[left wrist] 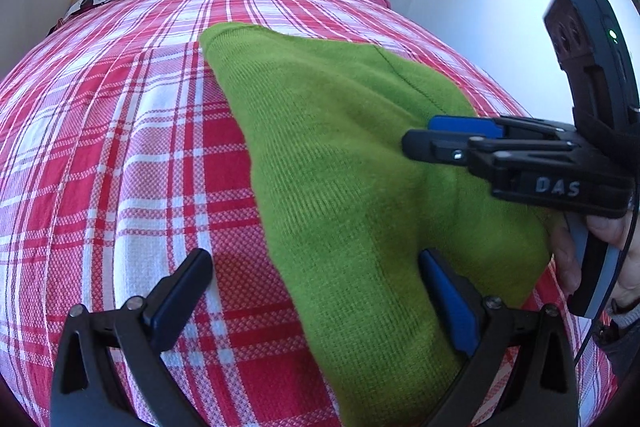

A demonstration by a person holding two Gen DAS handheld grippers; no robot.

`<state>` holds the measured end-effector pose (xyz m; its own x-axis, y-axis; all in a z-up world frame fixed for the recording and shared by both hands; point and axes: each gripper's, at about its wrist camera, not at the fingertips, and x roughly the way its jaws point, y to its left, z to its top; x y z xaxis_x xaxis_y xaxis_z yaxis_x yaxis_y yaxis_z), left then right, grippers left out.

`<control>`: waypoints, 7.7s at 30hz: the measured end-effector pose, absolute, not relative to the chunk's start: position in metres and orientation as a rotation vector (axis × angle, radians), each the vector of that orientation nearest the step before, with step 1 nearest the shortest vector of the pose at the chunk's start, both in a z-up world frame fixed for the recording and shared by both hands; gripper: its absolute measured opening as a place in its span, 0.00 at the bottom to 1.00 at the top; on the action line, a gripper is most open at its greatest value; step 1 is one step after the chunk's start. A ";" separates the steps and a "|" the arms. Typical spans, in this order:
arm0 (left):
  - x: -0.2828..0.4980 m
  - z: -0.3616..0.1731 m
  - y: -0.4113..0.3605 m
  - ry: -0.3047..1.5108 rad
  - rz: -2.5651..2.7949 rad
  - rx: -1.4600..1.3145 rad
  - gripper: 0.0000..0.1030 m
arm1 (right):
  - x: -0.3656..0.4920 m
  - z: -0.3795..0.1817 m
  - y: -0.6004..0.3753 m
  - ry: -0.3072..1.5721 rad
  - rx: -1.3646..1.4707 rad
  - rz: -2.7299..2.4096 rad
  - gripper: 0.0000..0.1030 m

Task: Fold small clothes

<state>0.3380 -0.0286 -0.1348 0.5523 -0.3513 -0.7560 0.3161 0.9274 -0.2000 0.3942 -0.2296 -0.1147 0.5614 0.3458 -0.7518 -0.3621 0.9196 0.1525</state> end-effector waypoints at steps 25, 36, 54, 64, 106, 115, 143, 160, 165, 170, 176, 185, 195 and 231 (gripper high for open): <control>0.333 -0.124 -0.018 0.866 -0.426 -0.167 1.00 | 0.343 -0.095 -0.317 0.768 0.287 0.391 0.46; 0.338 -0.133 -0.025 0.885 -0.440 -0.173 1.00 | 0.440 -0.126 -0.321 0.917 0.483 0.451 0.10; 0.336 -0.132 -0.029 0.886 -0.453 -0.151 1.00 | 0.459 -0.141 -0.347 0.899 0.476 0.310 0.67; 0.340 -0.133 -0.030 0.886 -0.476 -0.153 0.88 | 0.489 -0.156 -0.336 0.912 0.504 0.432 0.53; 0.255 -0.088 -0.008 0.864 -0.395 0.078 0.29 | 0.381 -0.112 -0.262 0.794 0.422 0.545 0.16; 0.217 -0.080 0.028 0.844 -0.336 0.047 0.28 | 0.357 -0.107 -0.213 0.831 0.403 0.614 0.15; 0.148 -0.058 0.158 0.749 -0.081 -0.012 0.28 | 0.348 -0.083 -0.013 0.865 0.339 0.890 0.14; 0.113 -0.077 0.211 0.771 0.043 -0.028 0.28 | 0.346 -0.100 0.087 0.940 0.264 1.013 0.14; 0.108 -0.085 0.218 0.785 0.055 -0.033 0.28 | 0.346 -0.110 0.107 0.963 0.244 1.019 0.14; 0.101 -0.099 0.223 0.812 0.063 -0.037 0.28 | 0.345 -0.116 0.115 0.976 0.224 1.016 0.14; 0.093 -0.107 0.222 0.814 0.055 -0.036 0.28 | 0.349 -0.122 0.118 0.995 0.221 1.004 0.14; 0.089 -0.116 0.221 0.800 0.053 -0.034 0.29 | 0.352 -0.131 0.122 1.006 0.194 0.972 0.14; 0.088 -0.120 0.221 0.796 0.068 -0.031 0.41 | 0.347 -0.139 0.122 0.994 0.135 0.908 0.14; 0.101 -0.083 0.248 0.663 0.255 0.067 0.92 | 0.233 -0.116 0.078 0.934 -0.011 0.895 0.04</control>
<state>0.1012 0.2479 -0.0829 0.7581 0.2552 -0.6002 -0.2128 0.9667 0.1423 0.2333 0.0779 -0.1164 0.2737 0.6610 -0.6987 -0.6703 0.6520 0.3543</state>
